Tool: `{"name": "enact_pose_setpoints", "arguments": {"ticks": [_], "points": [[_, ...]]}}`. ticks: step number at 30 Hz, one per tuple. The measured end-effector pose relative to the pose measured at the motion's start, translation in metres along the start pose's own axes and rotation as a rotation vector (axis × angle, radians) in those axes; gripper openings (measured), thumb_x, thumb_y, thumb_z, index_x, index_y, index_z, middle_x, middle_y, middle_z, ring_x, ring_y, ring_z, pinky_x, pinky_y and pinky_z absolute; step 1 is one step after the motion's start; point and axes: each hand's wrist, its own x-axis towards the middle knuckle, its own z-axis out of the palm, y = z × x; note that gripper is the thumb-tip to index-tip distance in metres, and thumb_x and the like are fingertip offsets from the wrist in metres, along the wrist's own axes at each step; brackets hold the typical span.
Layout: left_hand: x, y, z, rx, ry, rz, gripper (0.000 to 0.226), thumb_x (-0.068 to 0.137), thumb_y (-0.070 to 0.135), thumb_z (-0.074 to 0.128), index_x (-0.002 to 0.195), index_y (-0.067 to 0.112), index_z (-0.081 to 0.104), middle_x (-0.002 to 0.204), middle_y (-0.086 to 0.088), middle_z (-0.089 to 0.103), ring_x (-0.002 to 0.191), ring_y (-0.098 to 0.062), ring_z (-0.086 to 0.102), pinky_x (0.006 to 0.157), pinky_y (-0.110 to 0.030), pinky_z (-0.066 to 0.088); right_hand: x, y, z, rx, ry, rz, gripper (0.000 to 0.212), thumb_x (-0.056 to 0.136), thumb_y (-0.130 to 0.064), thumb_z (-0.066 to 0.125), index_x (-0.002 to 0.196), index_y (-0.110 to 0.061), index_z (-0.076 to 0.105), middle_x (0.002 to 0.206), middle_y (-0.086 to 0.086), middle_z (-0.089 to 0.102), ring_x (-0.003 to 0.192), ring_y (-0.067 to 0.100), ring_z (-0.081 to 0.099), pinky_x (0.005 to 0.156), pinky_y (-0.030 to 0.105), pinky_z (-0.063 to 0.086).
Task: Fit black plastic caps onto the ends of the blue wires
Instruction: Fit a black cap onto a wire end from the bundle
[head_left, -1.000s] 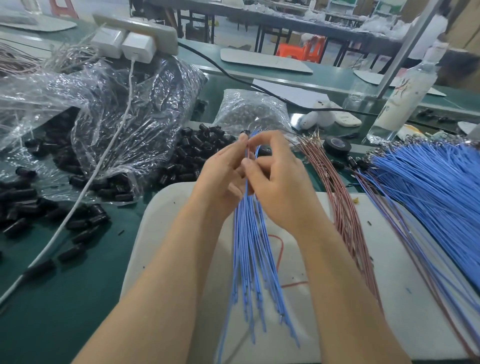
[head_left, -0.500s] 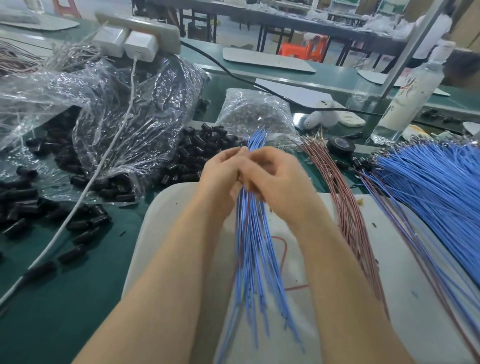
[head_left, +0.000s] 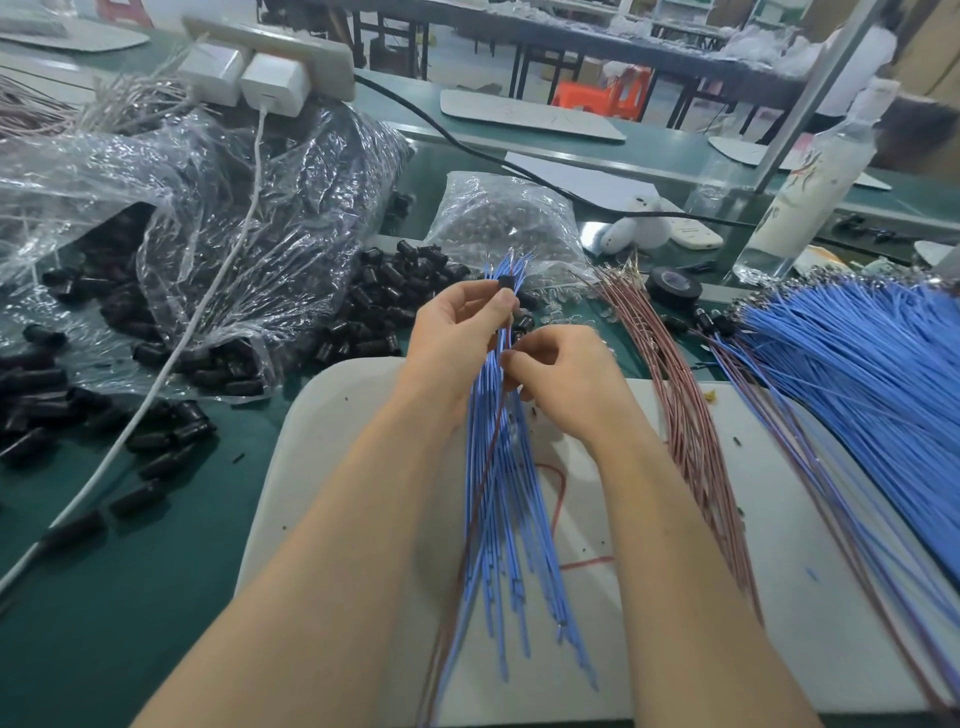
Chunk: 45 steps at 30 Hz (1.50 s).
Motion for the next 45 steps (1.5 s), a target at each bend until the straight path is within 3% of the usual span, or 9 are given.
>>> {"name": "enact_pose_setpoints", "arguments": {"ticks": [3,13,18,22,30,35,37,40,45], "points": [[0.002,-0.001,-0.001,-0.006,0.017,0.018,0.006,0.09,0.011,0.063,0.087,0.017,0.062,0.086,-0.004,0.065,0.077,-0.011,0.057,0.049,-0.015,0.048,-0.001,-0.001,-0.001,-0.016,-0.035,-0.023,0.022,0.085,-0.015,0.06,0.066,-0.023,0.064,0.062,-0.006,0.068,0.048,-0.003,0.054,0.057,0.019,0.045],[0.003,-0.002,0.0,-0.03,0.033,0.049,0.009,0.089,0.006,0.062,0.085,0.014,0.062,0.081,-0.004,0.066,0.074,-0.01,0.06,0.071,-0.02,0.047,-0.001,0.001,-0.001,-0.011,-0.05,-0.003,0.021,0.081,-0.011,0.06,0.061,-0.015,0.066,0.06,0.005,0.069,0.051,0.01,0.06,0.064,0.035,0.053],[0.002,0.0,0.0,-0.033,0.033,0.07,0.009,0.089,0.006,0.061,0.086,0.014,0.062,0.081,-0.005,0.066,0.075,-0.01,0.061,0.074,-0.02,0.048,0.0,0.003,0.001,0.024,-0.058,0.015,0.021,0.08,-0.008,0.06,0.061,-0.015,0.066,0.055,0.0,0.067,0.048,0.007,0.061,0.057,0.027,0.049],[0.002,0.002,-0.002,-0.026,0.053,0.097,0.01,0.09,0.006,0.061,0.085,0.015,0.063,0.079,-0.002,0.067,0.074,-0.008,0.062,0.07,-0.018,0.049,0.0,0.003,0.005,0.001,-0.097,0.037,0.019,0.081,-0.01,0.061,0.064,-0.016,0.064,0.061,0.005,0.069,0.055,0.013,0.062,0.069,0.036,0.055],[0.001,-0.001,-0.001,0.084,0.066,0.096,0.011,0.089,0.01,0.063,0.084,0.019,0.064,0.081,0.0,0.068,0.077,-0.008,0.062,0.077,-0.022,0.048,-0.002,0.0,0.005,-0.081,-0.151,0.043,0.015,0.082,-0.016,0.063,0.067,-0.014,0.061,0.062,0.001,0.067,0.064,0.019,0.06,0.075,0.039,0.054],[-0.004,-0.001,0.002,0.174,-0.018,0.134,0.013,0.092,0.007,0.059,0.093,0.019,0.063,0.083,0.001,0.065,0.065,0.002,0.061,0.057,-0.013,0.048,0.001,0.002,0.008,0.098,0.046,0.014,0.015,0.088,-0.023,0.062,0.09,-0.012,0.072,0.077,-0.001,0.071,0.068,0.01,0.061,0.07,0.034,0.05],[-0.004,-0.001,0.003,0.242,-0.042,0.182,0.019,0.092,0.005,0.058,0.102,0.021,0.064,0.088,-0.002,0.065,0.075,-0.01,0.063,0.066,-0.024,0.054,0.002,0.001,0.006,0.174,0.11,-0.006,0.013,0.088,-0.02,0.063,0.087,-0.014,0.074,0.075,-0.003,0.071,0.063,0.005,0.058,0.067,0.031,0.047],[-0.004,-0.001,0.003,0.45,-0.043,0.296,0.019,0.091,0.008,0.059,0.106,0.018,0.065,0.096,-0.004,0.067,0.09,-0.025,0.064,0.088,-0.043,0.052,0.002,0.003,0.005,0.182,0.179,-0.016,0.012,0.087,-0.015,0.062,0.082,-0.016,0.073,0.077,0.0,0.073,0.073,0.016,0.066,0.075,0.037,0.053],[-0.006,-0.001,0.001,0.533,-0.096,0.377,0.016,0.089,0.003,0.059,0.098,0.016,0.062,0.093,-0.002,0.069,0.092,-0.019,0.067,0.091,-0.041,0.052,-0.002,0.005,0.004,0.066,0.284,-0.1,0.017,0.085,-0.006,0.057,0.09,-0.011,0.073,0.08,0.002,0.072,0.078,0.018,0.068,0.081,0.038,0.053]]}}
